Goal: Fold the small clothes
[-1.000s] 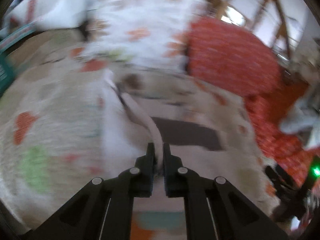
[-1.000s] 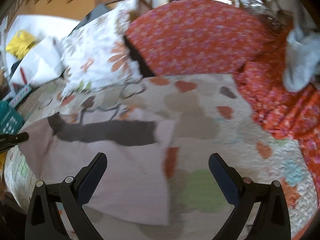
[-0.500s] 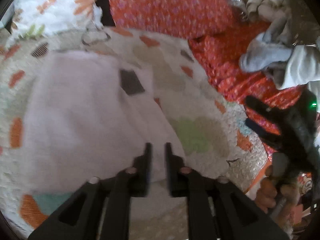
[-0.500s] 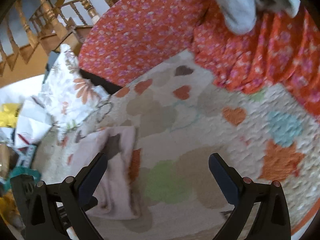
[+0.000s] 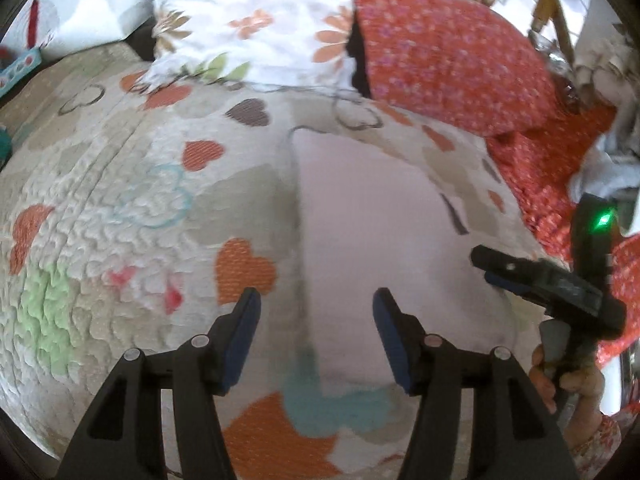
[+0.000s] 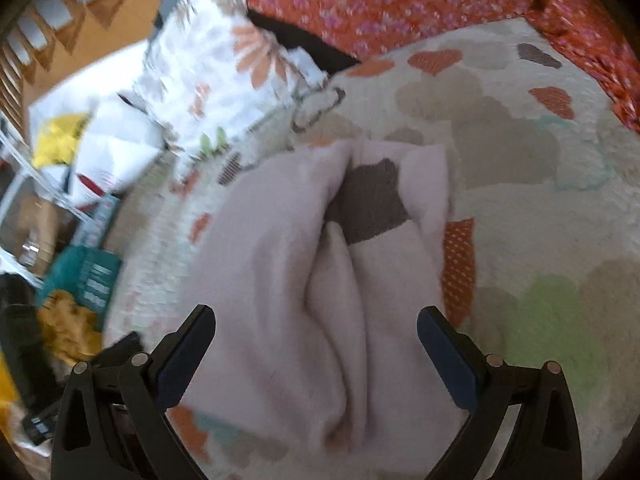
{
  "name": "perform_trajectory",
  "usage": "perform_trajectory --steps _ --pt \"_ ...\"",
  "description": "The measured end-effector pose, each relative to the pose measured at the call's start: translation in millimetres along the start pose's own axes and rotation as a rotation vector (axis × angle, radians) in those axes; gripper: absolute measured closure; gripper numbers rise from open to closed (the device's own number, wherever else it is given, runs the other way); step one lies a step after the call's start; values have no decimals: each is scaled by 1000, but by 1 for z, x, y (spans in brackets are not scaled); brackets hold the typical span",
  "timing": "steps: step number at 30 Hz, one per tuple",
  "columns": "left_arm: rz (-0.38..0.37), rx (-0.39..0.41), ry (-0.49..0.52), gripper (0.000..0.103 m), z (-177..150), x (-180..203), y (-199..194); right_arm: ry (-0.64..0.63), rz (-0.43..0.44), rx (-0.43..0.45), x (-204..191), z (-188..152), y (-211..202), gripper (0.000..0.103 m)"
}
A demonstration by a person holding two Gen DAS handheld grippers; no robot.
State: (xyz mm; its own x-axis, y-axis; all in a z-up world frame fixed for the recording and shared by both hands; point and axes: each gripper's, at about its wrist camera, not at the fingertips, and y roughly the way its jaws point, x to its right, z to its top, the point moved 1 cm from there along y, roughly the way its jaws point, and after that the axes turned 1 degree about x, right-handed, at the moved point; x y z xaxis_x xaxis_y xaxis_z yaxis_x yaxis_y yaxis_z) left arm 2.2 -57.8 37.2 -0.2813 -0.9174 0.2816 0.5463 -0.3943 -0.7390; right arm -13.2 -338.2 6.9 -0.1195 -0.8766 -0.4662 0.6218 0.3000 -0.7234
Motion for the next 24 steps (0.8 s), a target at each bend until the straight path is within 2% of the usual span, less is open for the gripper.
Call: perform_trajectory --steps 2,3,4,5,6,7,9,10,13,15,16,18,19,20,22,23,24 --pt "9 -2 -19 46 -2 -11 4 -17 -10 -28 -7 -1 17 18" --pt "11 -1 -26 46 -2 -14 4 -24 -8 -42 -10 -1 21 45" --pt "10 2 -32 46 -2 -17 5 -35 -11 -53 -14 -2 24 62" --pt "9 7 -34 45 0 -19 7 -44 -12 -43 -17 -1 20 68" --pt "10 11 -36 44 1 -19 7 -45 -11 -35 -17 0 16 81" --pt "8 17 -38 43 4 -17 9 -37 -5 -22 -15 3 7 88" --pt "-5 23 -39 42 8 -11 11 -23 -14 11 -10 7 -9 93" --pt "-17 24 -35 41 11 -6 13 -19 -36 33 -5 9 -20 101" --pt "-46 20 -2 40 13 16 22 19 -139 100 22 9 -55 102" --pt "-50 -2 28 40 12 31 32 49 -215 110 41 9 -65 102" --pt "-50 -17 36 40 11 36 35 67 -220 110 50 9 -67 100" --pt "-65 -20 26 40 10 40 36 113 -35 92 56 11 -66 98" --pt "-69 -15 21 40 10 39 34 112 20 84 53 13 -64 98" --pt "-63 -8 17 40 11 38 32 79 83 73 40 15 -58 92" --pt "-41 6 11 38 11 33 30 9 106 53 17 19 -41 41" --pt "-29 9 4 37 10 28 29 -10 104 37 8 20 -30 35" --pt "-21 6 -7 37 9 24 30 -23 97 14 0 20 -17 35"
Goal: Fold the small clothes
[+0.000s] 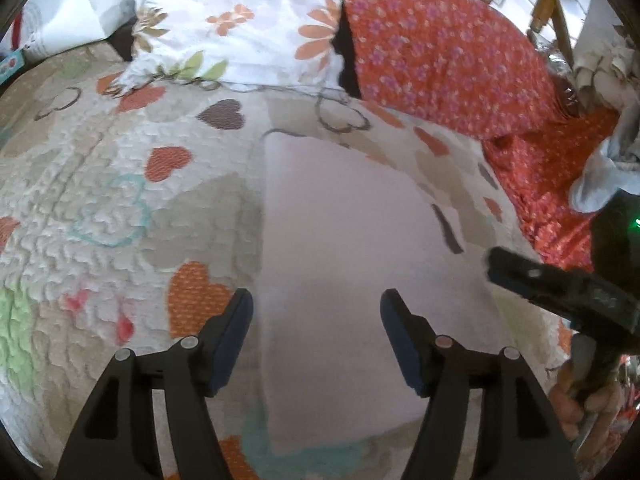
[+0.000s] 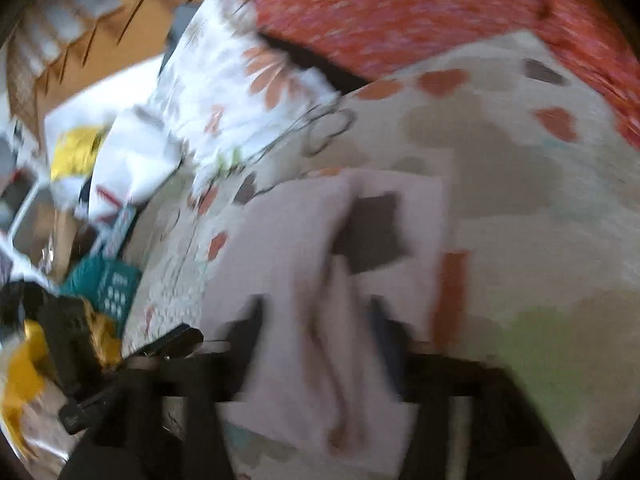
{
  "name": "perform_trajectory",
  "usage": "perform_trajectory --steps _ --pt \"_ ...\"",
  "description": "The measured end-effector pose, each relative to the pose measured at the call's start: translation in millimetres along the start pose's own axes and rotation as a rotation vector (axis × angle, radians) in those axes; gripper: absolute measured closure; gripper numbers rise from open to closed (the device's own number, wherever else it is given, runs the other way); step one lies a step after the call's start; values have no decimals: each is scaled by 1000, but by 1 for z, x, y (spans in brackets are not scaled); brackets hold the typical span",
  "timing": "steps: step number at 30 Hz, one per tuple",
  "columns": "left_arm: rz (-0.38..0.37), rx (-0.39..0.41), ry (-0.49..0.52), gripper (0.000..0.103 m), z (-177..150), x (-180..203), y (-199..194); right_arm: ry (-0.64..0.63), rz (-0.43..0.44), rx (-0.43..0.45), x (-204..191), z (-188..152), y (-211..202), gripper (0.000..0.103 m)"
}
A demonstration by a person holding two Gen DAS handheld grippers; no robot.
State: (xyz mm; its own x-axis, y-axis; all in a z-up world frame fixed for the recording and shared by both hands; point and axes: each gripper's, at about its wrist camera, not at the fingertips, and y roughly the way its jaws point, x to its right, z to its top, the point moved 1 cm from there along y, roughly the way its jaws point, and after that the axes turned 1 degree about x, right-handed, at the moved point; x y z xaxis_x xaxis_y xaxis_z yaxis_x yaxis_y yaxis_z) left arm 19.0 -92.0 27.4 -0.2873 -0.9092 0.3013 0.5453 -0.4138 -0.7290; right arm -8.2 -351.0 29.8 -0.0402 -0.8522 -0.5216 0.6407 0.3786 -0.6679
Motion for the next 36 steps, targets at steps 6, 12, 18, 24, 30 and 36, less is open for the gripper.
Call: perform_trajectory --steps 6,12,18,24,30,36 --pt "31 -27 -39 37 -4 -20 5 -61 -116 -105 -18 -12 57 77" --pt "13 -12 -24 37 -1 -8 3 -59 -128 21 -22 -3 2 96" --pt "-7 -79 46 31 -13 20 25 1 -310 -8 23 -17 -13 96" --pt "15 -171 27 28 -26 16 44 4 -358 -72 38 -25 -2 88" --pt "-12 -165 2 28 -29 9 39 105 -236 74 47 5 -26 66" --pt "1 -136 28 28 -28 13 31 67 -223 11 44 58 28 43"
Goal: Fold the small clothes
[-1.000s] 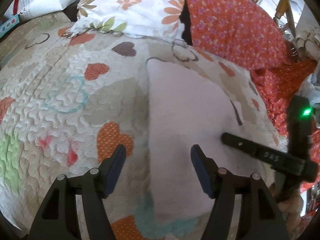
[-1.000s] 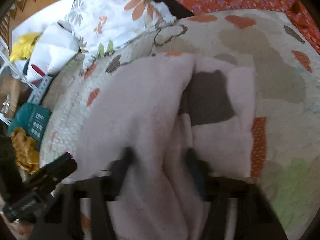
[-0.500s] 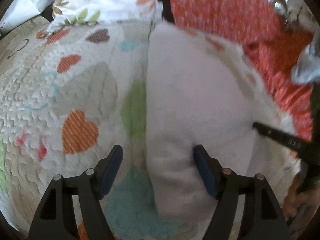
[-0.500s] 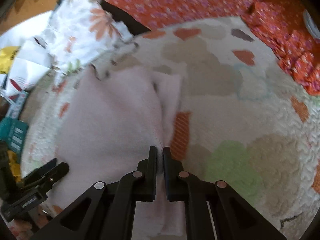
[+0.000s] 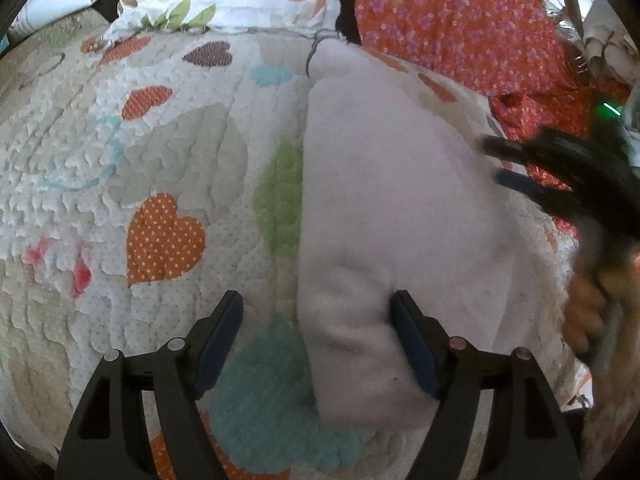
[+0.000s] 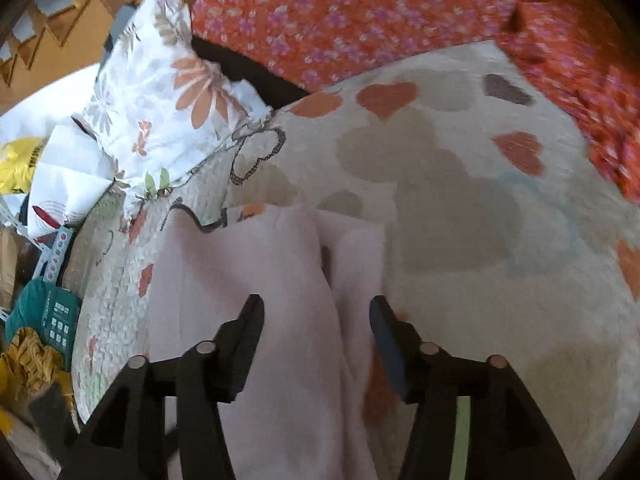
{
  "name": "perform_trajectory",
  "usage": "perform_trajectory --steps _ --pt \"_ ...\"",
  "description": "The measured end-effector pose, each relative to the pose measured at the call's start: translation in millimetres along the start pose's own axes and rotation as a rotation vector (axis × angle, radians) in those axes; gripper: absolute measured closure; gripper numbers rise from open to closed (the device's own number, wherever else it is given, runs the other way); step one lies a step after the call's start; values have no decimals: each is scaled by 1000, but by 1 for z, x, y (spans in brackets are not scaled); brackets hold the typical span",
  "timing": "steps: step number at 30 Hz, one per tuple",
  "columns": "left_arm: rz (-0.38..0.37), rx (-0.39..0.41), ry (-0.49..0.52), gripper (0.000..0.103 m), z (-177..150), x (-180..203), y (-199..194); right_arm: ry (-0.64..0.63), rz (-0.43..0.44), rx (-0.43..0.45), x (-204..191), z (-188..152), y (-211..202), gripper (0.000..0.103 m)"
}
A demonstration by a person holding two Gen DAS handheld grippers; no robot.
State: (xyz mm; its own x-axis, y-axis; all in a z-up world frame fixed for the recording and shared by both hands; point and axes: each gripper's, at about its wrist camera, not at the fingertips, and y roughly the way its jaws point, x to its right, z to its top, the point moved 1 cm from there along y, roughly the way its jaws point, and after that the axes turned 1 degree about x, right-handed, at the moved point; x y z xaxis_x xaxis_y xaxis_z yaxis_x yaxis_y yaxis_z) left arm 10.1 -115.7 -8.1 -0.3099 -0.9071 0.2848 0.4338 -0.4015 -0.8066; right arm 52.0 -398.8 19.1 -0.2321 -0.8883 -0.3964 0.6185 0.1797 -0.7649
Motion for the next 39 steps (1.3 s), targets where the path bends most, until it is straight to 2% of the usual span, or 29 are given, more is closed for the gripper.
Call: perform_trajectory --steps 2,4,7,9,10,11,13,16,21,23,25,26,30,33,36,39 --pt "12 22 26 28 0 3 -6 -21 -9 -53 -4 7 30 44" --pt "27 39 46 28 -1 3 -11 -21 33 -89 -6 7 47 85" --pt "26 43 43 28 1 -2 -14 0 56 -16 -10 15 35 88" --pt "14 42 31 28 3 -6 -15 -11 -8 49 -12 22 21 90" --pt "3 38 20 28 5 -7 -16 -29 -68 89 -14 25 14 94" --pt "-3 35 14 28 6 -9 -17 -62 -169 131 -16 27 8 94" --pt "6 32 13 28 7 -10 -18 -114 -309 141 -19 26 11 97" --pt "7 34 7 28 6 -12 -19 -84 -358 86 -9 21 24 97" --pt "63 78 27 28 6 -14 -31 20 -200 105 0 12 -3 94" --pt "99 114 38 28 7 -16 -40 -1 -162 129 -7 3 -23 86" --pt "139 152 41 28 7 -20 -51 -30 -117 129 -16 -8 -37 67" --pt "155 164 41 28 8 -21 -55 -55 -95 122 -22 -17 -44 65" --pt "214 198 31 27 4 -29 -70 -113 -81 83 -35 -54 -56 56" --pt "241 214 35 27 0 -30 -78 -130 -88 18 -34 -84 -49 56" --pt "257 227 53 27 -4 -29 -83 -139 -127 -31 -29 -102 -38 56" --pt "267 235 67 26 -7 -27 -86 -122 -128 -47 -19 -109 -34 55"
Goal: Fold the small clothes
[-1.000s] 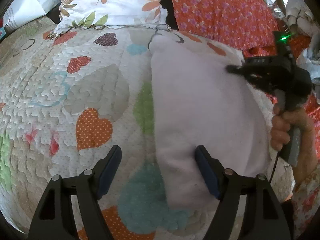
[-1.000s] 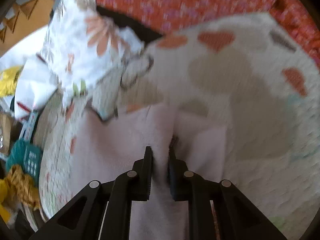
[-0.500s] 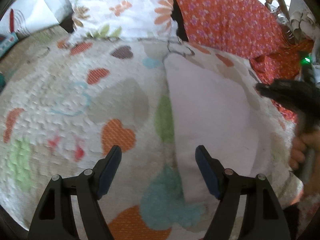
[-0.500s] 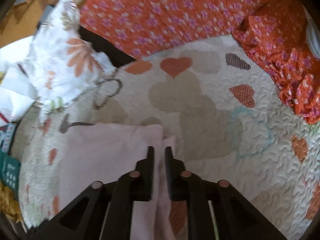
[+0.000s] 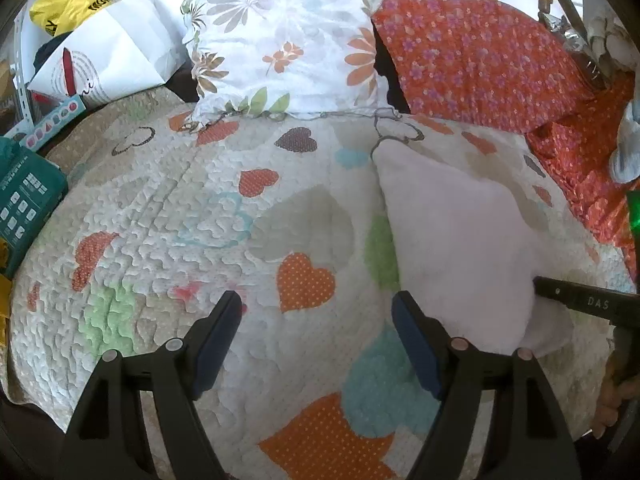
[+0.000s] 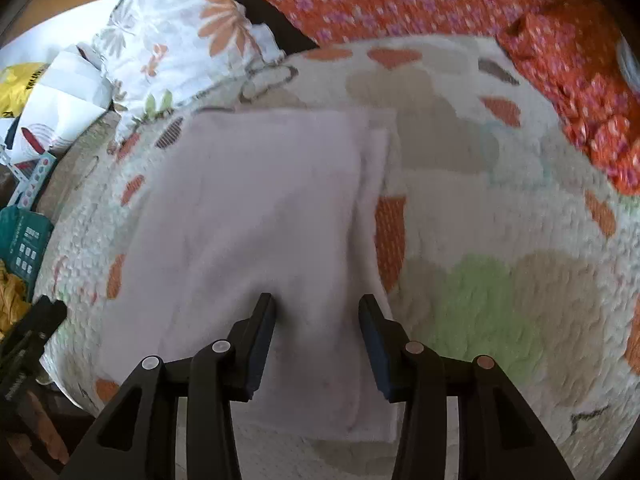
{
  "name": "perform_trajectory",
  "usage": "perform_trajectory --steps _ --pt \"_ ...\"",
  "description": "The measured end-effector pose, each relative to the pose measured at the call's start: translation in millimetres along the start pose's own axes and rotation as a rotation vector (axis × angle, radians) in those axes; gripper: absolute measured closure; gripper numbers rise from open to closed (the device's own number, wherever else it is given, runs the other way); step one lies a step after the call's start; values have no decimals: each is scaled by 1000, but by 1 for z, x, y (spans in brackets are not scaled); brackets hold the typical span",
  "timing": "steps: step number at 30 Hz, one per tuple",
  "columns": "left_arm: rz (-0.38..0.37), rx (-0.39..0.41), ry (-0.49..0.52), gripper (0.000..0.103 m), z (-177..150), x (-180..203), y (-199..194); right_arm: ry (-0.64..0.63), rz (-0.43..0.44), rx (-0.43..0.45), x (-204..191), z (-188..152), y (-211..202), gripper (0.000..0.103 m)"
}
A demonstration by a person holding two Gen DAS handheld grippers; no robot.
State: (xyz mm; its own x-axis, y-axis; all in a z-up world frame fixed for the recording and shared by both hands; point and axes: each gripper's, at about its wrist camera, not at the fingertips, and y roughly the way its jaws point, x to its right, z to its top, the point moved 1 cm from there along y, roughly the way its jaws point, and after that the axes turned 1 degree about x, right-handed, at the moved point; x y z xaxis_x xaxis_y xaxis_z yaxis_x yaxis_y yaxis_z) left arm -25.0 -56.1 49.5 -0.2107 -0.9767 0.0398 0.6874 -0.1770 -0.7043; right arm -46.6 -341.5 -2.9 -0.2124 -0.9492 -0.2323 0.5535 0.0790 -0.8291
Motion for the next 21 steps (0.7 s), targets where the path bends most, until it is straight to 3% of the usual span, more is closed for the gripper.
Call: perform_trajectory --steps 10,21 --pt "-6 -34 16 26 -4 8 10 10 16 6 3 3 -1 51" --pt "-27 -84 11 26 -3 17 22 71 70 75 10 16 -18 46"
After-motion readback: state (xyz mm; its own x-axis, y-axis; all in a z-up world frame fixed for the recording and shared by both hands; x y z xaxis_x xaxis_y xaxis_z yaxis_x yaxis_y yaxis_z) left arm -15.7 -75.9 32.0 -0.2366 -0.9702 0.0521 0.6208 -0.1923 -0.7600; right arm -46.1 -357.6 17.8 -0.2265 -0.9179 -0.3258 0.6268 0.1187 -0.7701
